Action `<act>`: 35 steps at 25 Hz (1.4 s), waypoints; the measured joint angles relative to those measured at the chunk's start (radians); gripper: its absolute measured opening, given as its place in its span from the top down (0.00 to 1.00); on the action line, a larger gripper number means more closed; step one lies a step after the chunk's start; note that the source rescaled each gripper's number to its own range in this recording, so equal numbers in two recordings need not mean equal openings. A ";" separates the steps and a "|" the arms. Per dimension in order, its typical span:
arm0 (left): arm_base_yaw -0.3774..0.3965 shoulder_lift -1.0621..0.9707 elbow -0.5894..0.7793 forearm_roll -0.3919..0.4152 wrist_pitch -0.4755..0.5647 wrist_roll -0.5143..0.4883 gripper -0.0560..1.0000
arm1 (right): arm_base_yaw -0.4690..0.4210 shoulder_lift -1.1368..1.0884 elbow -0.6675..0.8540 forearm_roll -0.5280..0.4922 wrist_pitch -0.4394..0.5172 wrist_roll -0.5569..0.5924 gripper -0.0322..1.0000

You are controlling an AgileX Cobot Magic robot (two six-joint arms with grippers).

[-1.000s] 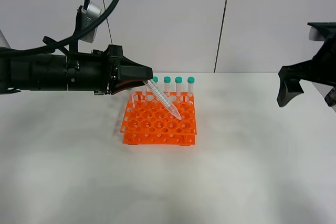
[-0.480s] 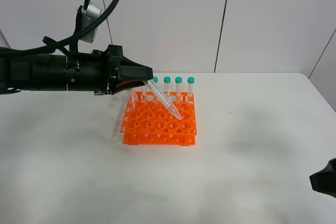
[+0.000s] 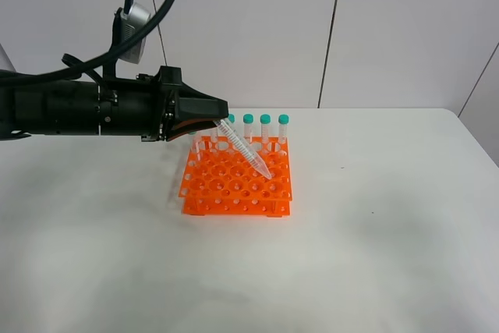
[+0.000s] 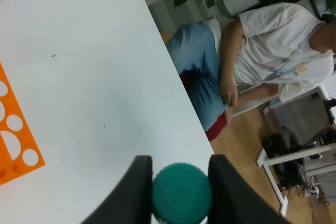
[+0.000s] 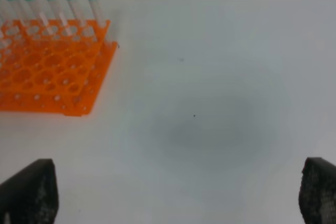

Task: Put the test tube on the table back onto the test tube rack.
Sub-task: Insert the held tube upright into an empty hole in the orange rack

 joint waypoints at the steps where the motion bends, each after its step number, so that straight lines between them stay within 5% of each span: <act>1: 0.000 0.000 0.000 0.000 0.002 0.000 0.94 | 0.000 -0.004 0.000 -0.002 0.000 0.000 0.00; 15: 0.000 -0.039 0.000 0.002 -0.051 0.000 0.94 | 0.000 -0.007 0.000 -0.003 0.000 0.000 0.00; 25: 0.000 -0.200 0.000 0.129 -0.201 0.000 0.94 | 0.000 -0.007 0.000 -0.003 0.000 0.000 0.00; 28: -0.010 -0.261 0.000 0.321 -0.311 -0.074 0.94 | 0.000 -0.007 0.000 -0.003 0.000 0.000 0.00; 35: -0.162 -0.401 0.000 1.132 -0.589 -0.678 0.94 | 0.000 -0.007 0.000 -0.002 0.000 0.000 0.00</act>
